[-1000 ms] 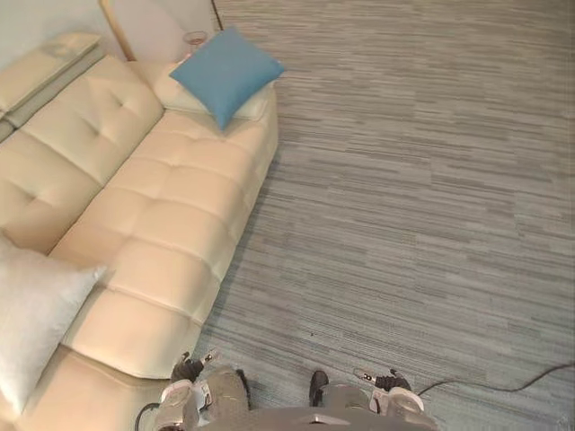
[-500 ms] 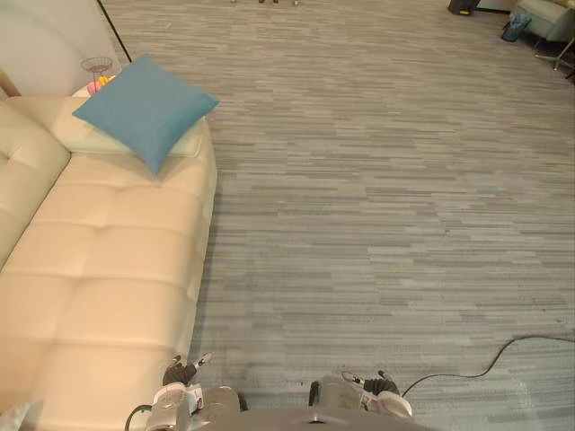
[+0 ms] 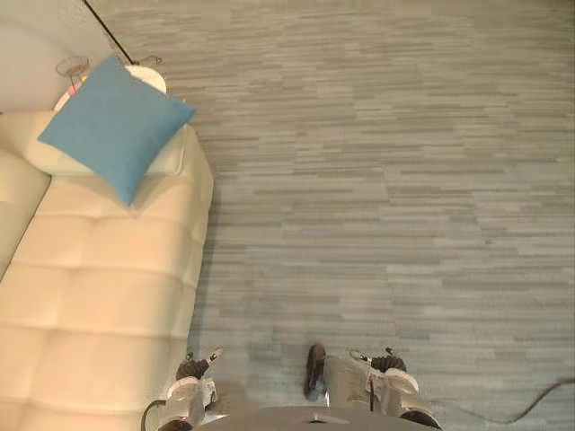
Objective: Pick up cushions and gather them together orderly.
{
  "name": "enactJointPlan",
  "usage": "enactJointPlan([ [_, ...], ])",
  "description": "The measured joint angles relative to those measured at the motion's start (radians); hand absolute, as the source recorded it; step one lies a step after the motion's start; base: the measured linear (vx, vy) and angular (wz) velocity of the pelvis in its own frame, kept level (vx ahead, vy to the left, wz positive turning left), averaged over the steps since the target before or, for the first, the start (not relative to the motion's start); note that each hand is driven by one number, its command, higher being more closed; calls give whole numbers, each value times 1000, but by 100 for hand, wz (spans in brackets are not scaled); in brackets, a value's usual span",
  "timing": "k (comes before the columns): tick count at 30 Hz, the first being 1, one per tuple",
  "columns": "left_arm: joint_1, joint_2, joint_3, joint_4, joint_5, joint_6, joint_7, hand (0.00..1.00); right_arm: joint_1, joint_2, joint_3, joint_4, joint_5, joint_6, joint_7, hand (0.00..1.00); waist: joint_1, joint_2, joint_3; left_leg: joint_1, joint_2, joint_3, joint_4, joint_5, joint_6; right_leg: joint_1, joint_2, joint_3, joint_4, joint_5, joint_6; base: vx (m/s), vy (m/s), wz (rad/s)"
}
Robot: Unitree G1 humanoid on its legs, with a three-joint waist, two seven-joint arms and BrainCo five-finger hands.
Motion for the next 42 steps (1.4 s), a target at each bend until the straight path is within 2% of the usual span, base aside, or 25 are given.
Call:
enactJointPlan([
  [2,0,3,-17,-22,0,-7,0,0,2,12,9,-1,17,0,-3,0,11,-6,-1,-100,-5,66,-53,-12,18,99,1,2,-94,-1,3,386,-65,-2],
  [5,0,-6,-24,-35,0,-19,0,0,-9,18,16,-2,30,2,-5,0,25,-1,-3,-167,-35,139,-338,-28,22,174,1,11,-166,0,16,378,54,-6],
  [7,-1,-7,-24,-37,0,-20,0,0,-10,25,7,-4,29,3,-7,0,40,-3,-3,-162,-78,155,-631,17,9,224,-4,21,-212,-9,35,373,150,-17],
  [8,0,-11,-23,-34,0,-20,0,0,-11,27,-5,-4,29,3,-9,0,49,2,-8,-151,-92,153,-771,79,4,239,-6,38,-222,-34,63,346,218,-39],
  [9,0,-13,-14,-26,0,-22,-1,0,-9,30,-3,-3,29,5,-12,0,57,-5,-11,-136,-104,149,-786,168,16,256,-17,60,-221,-62,70,374,255,-40],
  [10,0,-13,-10,-22,0,-23,-2,0,-9,30,-3,-3,29,5,-15,0,60,-11,-17,-126,-119,150,-786,187,30,266,-28,79,-222,-73,80,421,256,-41],
  [11,0,3,2,-18,-1,-30,-5,0,-6,44,-2,1,28,8,-20,0,66,-52,-40,-128,-162,146,-748,145,71,268,-70,102,-217,-98,85,453,234,-29],
  [13,0,13,2,-15,0,-29,-9,0,7,48,-3,1,24,9,-20,0,68,-72,-53,-126,-186,149,-691,70,85,261,-94,146,-152,-99,89,455,225,-23],
  [15,0,20,-10,-4,-2,-28,-9,0,7,46,-1,5,18,10,-19,0,67,-78,-54,-82,-195,171,-647,-3,92,165,-126,204,134,-103,165,495,271,-16],
  [17,3,51,-80,13,0,-16,-9,0,16,45,39,4,16,10,-14,0,38,-79,-54,-1,-217,162,-613,-62,123,9,-145,260,582,-28,335,453,145,21],
  [18,3,53,-86,19,0,-15,-10,0,18,46,42,3,16,10,-9,0,33,-80,-54,17,-222,156,-612,-69,126,-18,-147,257,644,-28,331,439,74,30],
  [20,6,47,-88,21,0,-1,-9,0,14,38,38,-14,13,6,11,0,20,-69,-46,131,-241,127,-668,-95,130,-114,-159,205,752,-67,210,440,14,26],
  [21,4,42,-88,20,0,-1,-9,0,21,37,37,-35,8,2,15,0,13,-64,-47,167,-242,104,-694,-101,121,-150,-157,171,704,-87,182,363,-40,47],
  [24,-15,25,-82,19,0,-1,-9,0,28,35,30,-44,-4,-6,17,0,-4,-59,-43,249,-233,23,-751,-109,109,-192,-114,179,395,-112,153,405,-176,83],
  [26,-3,20,-81,21,0,-2,-9,0,34,33,16,-38,-4,-7,17,0,-13,-58,-45,269,-218,-30,-773,-131,58,-181,-74,251,183,-61,161,293,-229,93],
  [27,-8,19,-66,27,1,-3,-13,0,48,33,14,-26,-6,-3,18,0,-13,-65,-50,284,-222,-84,-774,-158,23,-178,-68,286,110,63,163,350,-261,80],
  [30,4,-23,-23,32,1,-4,-14,0,42,-12,-12,0,-2,-1,17,0,-7,-4,-75,284,-178,-146,-755,-135,-3,-167,-59,205,170,-27,122,424,-251,57],
  [31,3,-27,-15,34,1,-4,-14,0,41,-14,-10,0,-3,-3,17,0,-13,-4,-73,257,-170,-146,-703,-130,-11,-157,-64,187,169,-40,118,497,-272,94],
  [32,-7,-32,-6,37,0,-3,-18,0,38,-20,-8,-1,-3,-3,16,0,-22,10,-61,150,-133,-120,-472,-101,-52,-90,-71,140,136,-51,105,332,-171,76],
  [33,-7,-32,-3,35,0,-3,-19,0,39,-22,-5,0,-3,-3,16,0,-21,15,-59,116,-113,-100,-391,-79,-62,-63,-70,122,118,-53,101,338,-151,85],
  [35,-5,-25,-2,12,0,-7,-19,0,54,-14,0,0,-2,-5,14,0,-5,8,-58,4,-25,80,-203,-87,-22,74,-87,34,16,-58,93,277,-91,79],
  [39,-5,-23,-32,-6,0,-20,-19,0,56,-8,-4,1,2,-4,12,0,6,5,-62,-81,-19,264,-428,-77,15,159,-119,-54,-86,-47,113,238,46,72],
  [40,-7,-23,-36,-4,0,-21,-20,0,52,-5,-6,0,1,-4,12,0,10,6,-63,-88,-35,280,-559,-24,30,175,-126,-78,-101,-48,126,296,174,63],
  [41,-15,-19,-36,4,1,-21,-20,0,49,-2,-14,5,1,-1,10,0,17,3,-62,-71,-72,300,-693,116,68,202,-143,-100,-115,-51,158,361,207,75],
  [42,-17,-7,-37,6,1,-21,-20,0,49,5,-13,1,1,2,6,0,19,-23,-62,-45,-118,299,-749,135,76,214,-157,-104,-143,-35,162,323,161,63],
])
